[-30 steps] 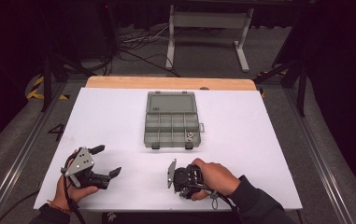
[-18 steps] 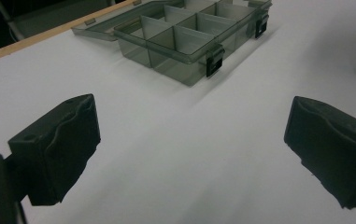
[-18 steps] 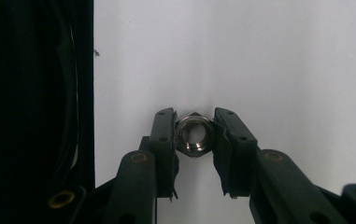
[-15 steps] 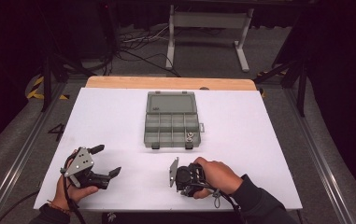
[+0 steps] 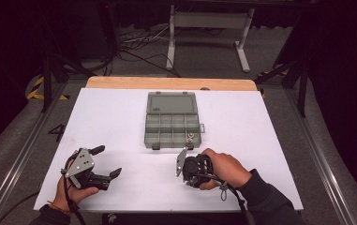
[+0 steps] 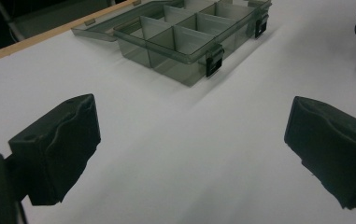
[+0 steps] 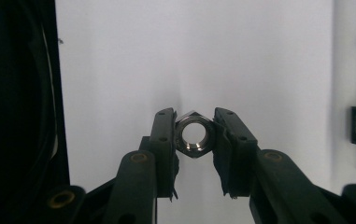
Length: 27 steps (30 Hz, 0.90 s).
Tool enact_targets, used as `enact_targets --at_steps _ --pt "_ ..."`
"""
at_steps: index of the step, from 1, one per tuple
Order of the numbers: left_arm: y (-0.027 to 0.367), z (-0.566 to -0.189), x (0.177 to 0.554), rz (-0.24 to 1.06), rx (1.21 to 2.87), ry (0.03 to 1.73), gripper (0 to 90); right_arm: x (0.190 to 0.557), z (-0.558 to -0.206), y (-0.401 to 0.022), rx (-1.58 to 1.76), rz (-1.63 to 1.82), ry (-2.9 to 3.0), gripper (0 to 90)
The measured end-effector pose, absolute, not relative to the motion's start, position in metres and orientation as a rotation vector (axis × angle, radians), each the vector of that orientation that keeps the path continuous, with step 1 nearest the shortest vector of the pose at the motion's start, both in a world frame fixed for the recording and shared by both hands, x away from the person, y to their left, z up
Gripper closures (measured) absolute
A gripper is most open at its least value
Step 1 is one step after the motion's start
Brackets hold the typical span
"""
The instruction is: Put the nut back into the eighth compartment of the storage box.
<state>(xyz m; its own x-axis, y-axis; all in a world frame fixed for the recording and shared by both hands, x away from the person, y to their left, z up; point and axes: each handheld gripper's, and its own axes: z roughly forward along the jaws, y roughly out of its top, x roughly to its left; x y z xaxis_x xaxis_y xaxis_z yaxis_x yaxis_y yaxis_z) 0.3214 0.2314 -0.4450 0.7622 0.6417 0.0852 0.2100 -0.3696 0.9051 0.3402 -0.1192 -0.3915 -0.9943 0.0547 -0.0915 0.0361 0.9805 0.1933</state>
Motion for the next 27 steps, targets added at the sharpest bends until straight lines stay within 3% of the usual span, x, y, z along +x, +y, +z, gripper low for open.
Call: enact_targets --at_steps 27 --pt "0.232 -0.444 0.321 0.539 1.915 0.648 4.1 0.402 -0.345 -0.148 0.307 0.315 2.92 70.5"
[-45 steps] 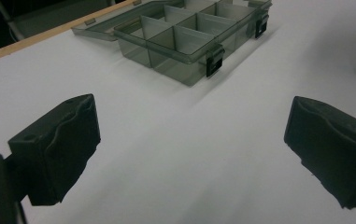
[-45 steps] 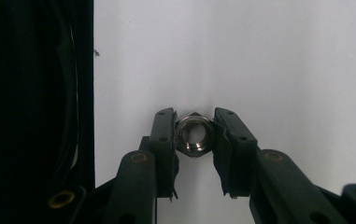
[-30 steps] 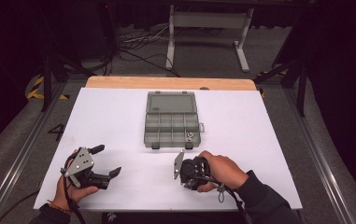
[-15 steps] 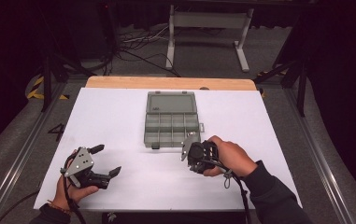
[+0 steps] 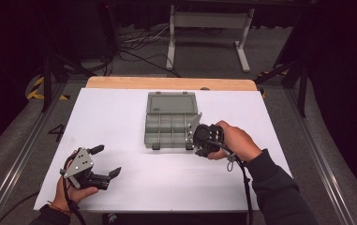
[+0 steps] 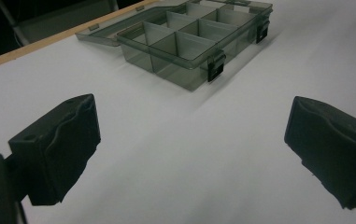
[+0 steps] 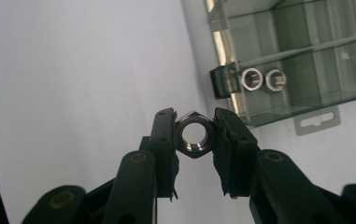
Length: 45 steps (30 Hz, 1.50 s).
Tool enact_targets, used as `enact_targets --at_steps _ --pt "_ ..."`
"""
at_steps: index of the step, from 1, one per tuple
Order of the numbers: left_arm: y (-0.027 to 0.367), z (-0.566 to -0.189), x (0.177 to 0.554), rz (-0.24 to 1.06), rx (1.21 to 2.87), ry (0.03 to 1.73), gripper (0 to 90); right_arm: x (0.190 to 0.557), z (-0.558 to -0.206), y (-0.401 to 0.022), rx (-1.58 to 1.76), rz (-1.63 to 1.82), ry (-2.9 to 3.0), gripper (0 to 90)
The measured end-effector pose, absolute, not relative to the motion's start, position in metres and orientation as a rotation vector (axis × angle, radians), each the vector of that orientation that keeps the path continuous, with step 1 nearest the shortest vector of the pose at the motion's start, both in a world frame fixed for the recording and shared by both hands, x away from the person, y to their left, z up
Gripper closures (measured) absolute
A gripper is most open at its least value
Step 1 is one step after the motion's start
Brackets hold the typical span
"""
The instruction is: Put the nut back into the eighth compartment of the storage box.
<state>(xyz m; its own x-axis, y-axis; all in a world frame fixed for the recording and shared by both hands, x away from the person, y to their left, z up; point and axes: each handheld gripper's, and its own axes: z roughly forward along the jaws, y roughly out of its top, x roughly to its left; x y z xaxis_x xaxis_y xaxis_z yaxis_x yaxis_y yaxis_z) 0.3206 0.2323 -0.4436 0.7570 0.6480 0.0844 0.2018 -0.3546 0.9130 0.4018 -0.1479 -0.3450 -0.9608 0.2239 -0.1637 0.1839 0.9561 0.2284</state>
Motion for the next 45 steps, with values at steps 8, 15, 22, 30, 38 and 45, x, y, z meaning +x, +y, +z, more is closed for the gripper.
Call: enact_targets --at_steps 8,15,22,30,38,45 --pt "0.232 -0.444 0.321 0.534 1.918 0.646 4.1 0.429 -0.342 -0.149 0.393 0.309 2.906 70.5" --pt "0.233 -0.444 0.321 0.532 1.92 0.648 4.1 0.444 -0.345 -0.143 0.424 0.308 2.913 70.5" --pt "0.233 -0.445 0.321 0.53 1.925 0.644 4.1 0.454 -0.354 -0.139 0.448 0.278 2.93 70.4" --pt "0.233 -0.445 0.322 0.528 1.929 0.641 4.1 0.462 -0.364 -0.134 0.469 0.257 2.945 70.4" --pt "0.233 -0.445 0.322 0.526 1.93 0.639 4.2 0.467 -0.372 -0.134 0.504 0.245 2.957 70.4" --pt "0.233 -0.445 0.322 0.525 1.932 0.64 4.2 0.469 -0.374 -0.137 0.528 0.238 2.96 70.4"
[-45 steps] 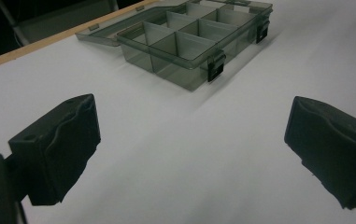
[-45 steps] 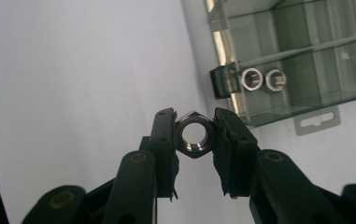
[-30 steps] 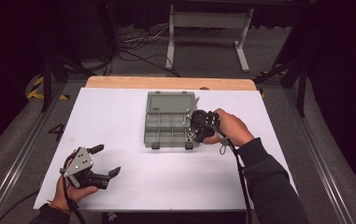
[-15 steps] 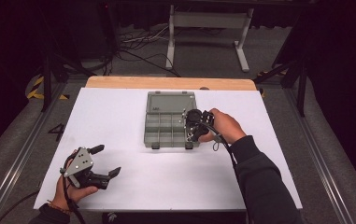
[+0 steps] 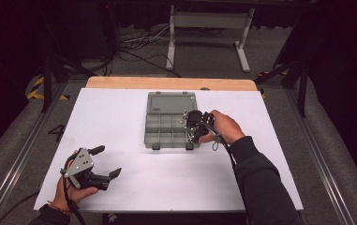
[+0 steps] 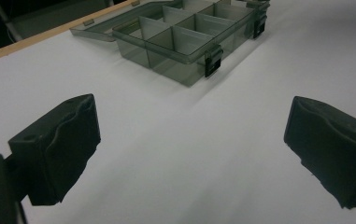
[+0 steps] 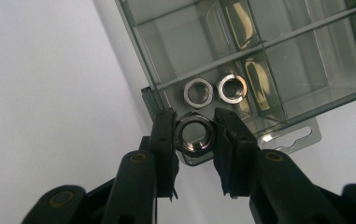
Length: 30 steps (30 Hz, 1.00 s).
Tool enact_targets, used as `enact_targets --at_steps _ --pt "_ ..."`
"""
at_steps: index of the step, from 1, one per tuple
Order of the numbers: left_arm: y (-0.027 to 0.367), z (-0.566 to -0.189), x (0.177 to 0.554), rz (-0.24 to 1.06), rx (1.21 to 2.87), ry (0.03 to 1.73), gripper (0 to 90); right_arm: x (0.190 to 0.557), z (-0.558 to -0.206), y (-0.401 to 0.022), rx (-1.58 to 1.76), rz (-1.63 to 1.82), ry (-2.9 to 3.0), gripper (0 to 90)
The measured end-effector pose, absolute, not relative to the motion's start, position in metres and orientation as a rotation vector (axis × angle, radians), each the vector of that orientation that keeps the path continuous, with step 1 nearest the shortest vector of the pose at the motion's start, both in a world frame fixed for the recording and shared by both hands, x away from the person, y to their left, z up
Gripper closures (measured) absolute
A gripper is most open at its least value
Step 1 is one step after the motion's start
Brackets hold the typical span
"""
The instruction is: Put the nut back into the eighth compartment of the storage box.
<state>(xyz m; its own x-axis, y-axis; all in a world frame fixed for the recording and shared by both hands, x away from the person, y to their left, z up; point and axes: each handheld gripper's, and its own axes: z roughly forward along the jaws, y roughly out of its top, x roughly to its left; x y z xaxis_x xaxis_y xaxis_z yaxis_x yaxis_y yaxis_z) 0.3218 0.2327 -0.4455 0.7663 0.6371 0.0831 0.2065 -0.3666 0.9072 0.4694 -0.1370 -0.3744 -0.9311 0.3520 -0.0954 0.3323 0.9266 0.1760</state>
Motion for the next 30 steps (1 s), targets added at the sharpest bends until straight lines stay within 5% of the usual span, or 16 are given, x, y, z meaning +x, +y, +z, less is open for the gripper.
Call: enact_targets --at_steps 30 --pt "0.2324 -0.4463 0.3224 0.514 1.94 0.64 4.3 0.4746 -0.3776 -0.1434 0.571 0.257 2.954 69.6"
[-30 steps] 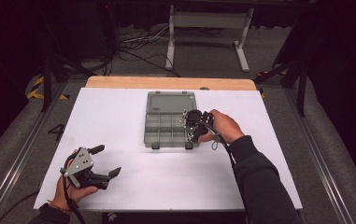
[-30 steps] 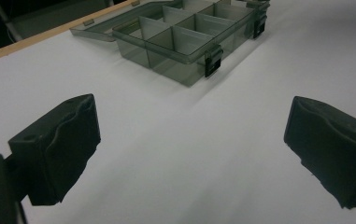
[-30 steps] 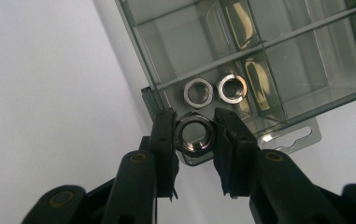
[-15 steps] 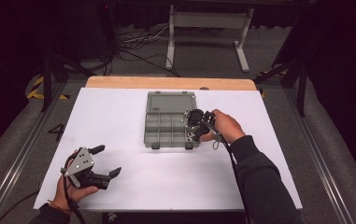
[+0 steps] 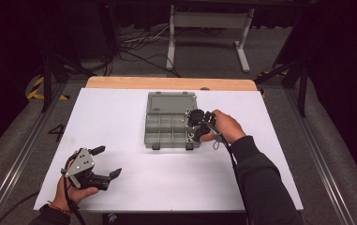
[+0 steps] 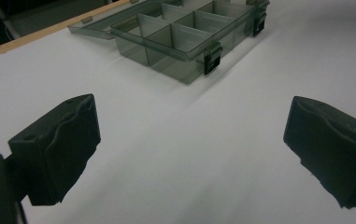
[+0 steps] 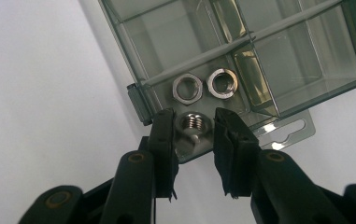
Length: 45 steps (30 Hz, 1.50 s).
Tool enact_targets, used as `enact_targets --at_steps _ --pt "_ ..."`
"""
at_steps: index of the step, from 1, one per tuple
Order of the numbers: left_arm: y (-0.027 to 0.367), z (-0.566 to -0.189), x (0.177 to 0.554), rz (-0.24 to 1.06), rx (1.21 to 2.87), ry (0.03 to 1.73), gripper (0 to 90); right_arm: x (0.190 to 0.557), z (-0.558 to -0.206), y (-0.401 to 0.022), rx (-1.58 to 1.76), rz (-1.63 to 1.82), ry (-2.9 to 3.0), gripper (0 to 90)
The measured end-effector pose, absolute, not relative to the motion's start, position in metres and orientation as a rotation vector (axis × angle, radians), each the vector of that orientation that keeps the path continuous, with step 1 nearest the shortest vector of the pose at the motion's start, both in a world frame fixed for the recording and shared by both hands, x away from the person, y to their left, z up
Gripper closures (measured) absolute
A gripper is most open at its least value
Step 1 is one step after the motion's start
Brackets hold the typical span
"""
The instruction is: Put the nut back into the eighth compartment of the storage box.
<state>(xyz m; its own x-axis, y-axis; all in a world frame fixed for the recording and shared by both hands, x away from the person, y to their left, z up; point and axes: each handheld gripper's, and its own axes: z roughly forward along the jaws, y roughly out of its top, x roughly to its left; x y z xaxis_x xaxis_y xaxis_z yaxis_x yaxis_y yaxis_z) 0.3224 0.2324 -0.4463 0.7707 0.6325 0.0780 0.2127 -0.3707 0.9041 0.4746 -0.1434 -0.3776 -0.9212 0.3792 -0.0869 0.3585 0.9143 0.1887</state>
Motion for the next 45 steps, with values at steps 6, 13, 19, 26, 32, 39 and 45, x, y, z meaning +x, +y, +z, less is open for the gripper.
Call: enact_targets --at_steps 6,13,19,26,32,39,45 --pt "0.233 -0.446 0.322 0.517 1.941 0.641 4.3 0.474 -0.377 -0.145 0.574 0.256 2.951 67.2" --pt "0.233 -0.446 0.322 0.514 1.942 0.642 4.3 0.466 -0.365 -0.154 0.581 0.384 2.902 63.6" --pt "0.232 -0.446 0.322 0.514 1.939 0.643 4.4 0.447 -0.351 -0.169 0.564 0.567 2.811 60.0" --pt "0.231 -0.446 0.322 0.517 1.945 0.645 4.3 0.429 -0.343 -0.182 0.548 0.669 2.73 54.9" --pt "0.231 -0.446 0.322 0.517 1.942 0.645 4.3 0.42 -0.338 -0.187 0.547 0.702 2.683 47.4" --pt "0.231 -0.446 0.322 0.517 1.943 0.645 4.3 0.411 -0.342 -0.192 0.529 0.723 2.625 36.9" --pt "0.231 -0.446 0.322 0.518 1.945 0.643 4.3 0.406 -0.344 -0.195 0.522 0.745 2.574 28.7"
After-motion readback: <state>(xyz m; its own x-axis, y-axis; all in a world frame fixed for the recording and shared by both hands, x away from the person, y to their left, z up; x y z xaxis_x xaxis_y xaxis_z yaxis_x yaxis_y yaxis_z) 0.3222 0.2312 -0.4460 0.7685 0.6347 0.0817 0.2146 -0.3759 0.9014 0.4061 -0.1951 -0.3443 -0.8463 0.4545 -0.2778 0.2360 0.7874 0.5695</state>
